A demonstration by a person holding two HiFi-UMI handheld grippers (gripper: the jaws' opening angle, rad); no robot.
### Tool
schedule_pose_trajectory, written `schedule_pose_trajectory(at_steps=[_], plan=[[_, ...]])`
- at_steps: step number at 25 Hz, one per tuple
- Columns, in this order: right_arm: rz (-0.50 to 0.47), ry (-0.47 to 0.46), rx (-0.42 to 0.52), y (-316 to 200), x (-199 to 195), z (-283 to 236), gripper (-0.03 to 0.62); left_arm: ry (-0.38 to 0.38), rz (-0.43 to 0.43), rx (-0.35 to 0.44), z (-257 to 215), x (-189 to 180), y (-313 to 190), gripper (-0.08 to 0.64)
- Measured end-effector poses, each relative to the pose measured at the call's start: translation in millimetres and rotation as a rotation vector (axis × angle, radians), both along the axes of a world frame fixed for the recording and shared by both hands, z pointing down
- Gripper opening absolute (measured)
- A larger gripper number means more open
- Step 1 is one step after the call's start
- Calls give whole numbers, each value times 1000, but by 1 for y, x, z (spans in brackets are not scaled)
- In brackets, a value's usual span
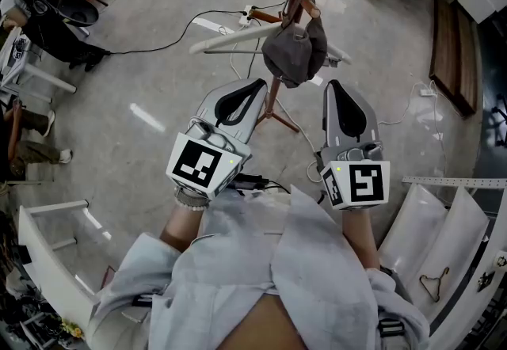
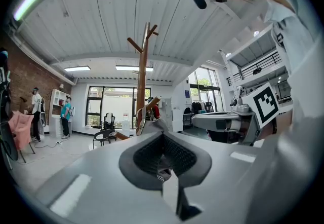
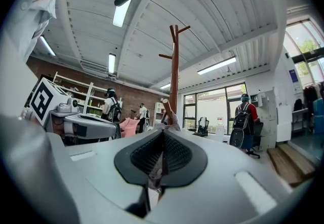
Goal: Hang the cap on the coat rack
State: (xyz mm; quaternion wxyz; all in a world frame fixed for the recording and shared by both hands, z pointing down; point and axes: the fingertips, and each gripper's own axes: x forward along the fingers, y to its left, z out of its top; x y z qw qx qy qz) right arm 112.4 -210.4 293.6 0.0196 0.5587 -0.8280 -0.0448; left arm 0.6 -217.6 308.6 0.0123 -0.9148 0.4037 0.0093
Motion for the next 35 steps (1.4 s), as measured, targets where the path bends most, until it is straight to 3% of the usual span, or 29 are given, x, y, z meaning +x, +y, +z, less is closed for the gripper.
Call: schedule_pose_trajectory(at_steps=[35], plan=[[15,51,-15,-3,-1,8,6,4,12,-30,9,-1,-5,3]])
